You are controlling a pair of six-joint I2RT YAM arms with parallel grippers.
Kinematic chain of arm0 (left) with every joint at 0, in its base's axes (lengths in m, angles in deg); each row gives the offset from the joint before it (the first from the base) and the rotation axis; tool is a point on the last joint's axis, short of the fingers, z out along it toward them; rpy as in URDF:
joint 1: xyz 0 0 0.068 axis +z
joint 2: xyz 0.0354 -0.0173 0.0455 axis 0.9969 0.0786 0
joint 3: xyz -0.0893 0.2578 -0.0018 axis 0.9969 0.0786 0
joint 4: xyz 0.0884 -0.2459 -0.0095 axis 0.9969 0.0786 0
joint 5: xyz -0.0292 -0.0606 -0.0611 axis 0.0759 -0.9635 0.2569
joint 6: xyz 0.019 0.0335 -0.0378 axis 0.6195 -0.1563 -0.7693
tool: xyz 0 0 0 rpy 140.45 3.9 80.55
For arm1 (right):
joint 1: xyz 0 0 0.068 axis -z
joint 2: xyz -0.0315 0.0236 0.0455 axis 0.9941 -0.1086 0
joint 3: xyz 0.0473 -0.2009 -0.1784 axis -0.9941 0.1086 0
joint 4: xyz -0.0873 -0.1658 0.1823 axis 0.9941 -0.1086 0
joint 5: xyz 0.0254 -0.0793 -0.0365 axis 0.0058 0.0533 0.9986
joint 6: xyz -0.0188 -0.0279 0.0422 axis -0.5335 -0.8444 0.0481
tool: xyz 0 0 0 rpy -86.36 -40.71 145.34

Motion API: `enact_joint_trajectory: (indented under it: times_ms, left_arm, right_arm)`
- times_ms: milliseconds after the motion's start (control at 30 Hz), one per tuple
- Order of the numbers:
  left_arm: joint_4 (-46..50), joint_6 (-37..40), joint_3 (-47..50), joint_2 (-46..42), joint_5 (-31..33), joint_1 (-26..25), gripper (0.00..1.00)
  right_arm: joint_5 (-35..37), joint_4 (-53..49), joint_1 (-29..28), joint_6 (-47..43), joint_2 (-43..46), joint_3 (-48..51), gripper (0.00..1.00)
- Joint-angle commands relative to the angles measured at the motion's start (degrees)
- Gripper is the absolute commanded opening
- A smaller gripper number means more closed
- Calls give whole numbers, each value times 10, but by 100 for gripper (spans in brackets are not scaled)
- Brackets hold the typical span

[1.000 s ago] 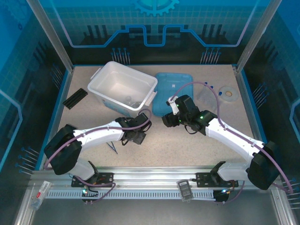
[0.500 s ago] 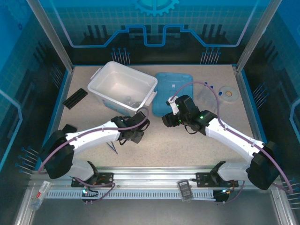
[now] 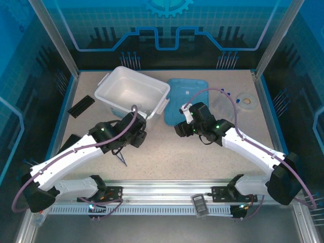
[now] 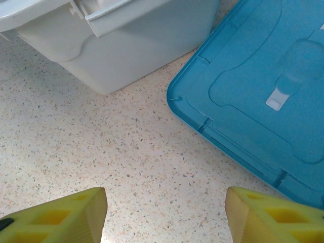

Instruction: Organize the chemistry lab equipment

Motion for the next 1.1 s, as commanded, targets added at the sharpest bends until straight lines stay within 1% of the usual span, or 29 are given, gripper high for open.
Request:
enact_joint_trajectory:
  times_ms: [0, 67, 133, 267, 333, 567, 700, 800, 1000, 1067]
  left_arm:
    - [41, 28, -47, 3, 34, 12, 38]
    - [41, 45, -72, 12, 39, 28, 38]
    - [33, 59, -97, 19, 36, 53, 38]
    - [-2, 78, -140, 35, -6, 122, 38]
    - [-13, 91, -170, 59, -10, 148, 38]
    - [-42, 111, -249, 157, -36, 202, 38]
    - [-53, 111, -282, 210, -68, 240, 38]
    - [-55, 117, -308, 255, -66, 259, 38]
    - [-67, 117, -339, 339, -81, 298, 38]
    - [-74, 111, -342, 362, -95, 310, 38]
  right_arm:
    - [-12, 14, 6, 7, -3, -8, 64]
    - [-13, 16, 6, 6, 0, -7, 64]
    - [-16, 16, 6, 6, 3, -6, 64]
    - [-17, 17, 7, 5, 7, -4, 64]
    - [-18, 17, 6, 5, 8, -4, 64]
    - [-19, 18, 9, 6, 26, 6, 65]
    - [-18, 17, 10, 7, 35, 15, 65]
    - [-19, 19, 10, 8, 36, 17, 65]
    - [-19, 18, 12, 7, 36, 17, 65]
    - [-18, 19, 12, 8, 38, 19, 65]
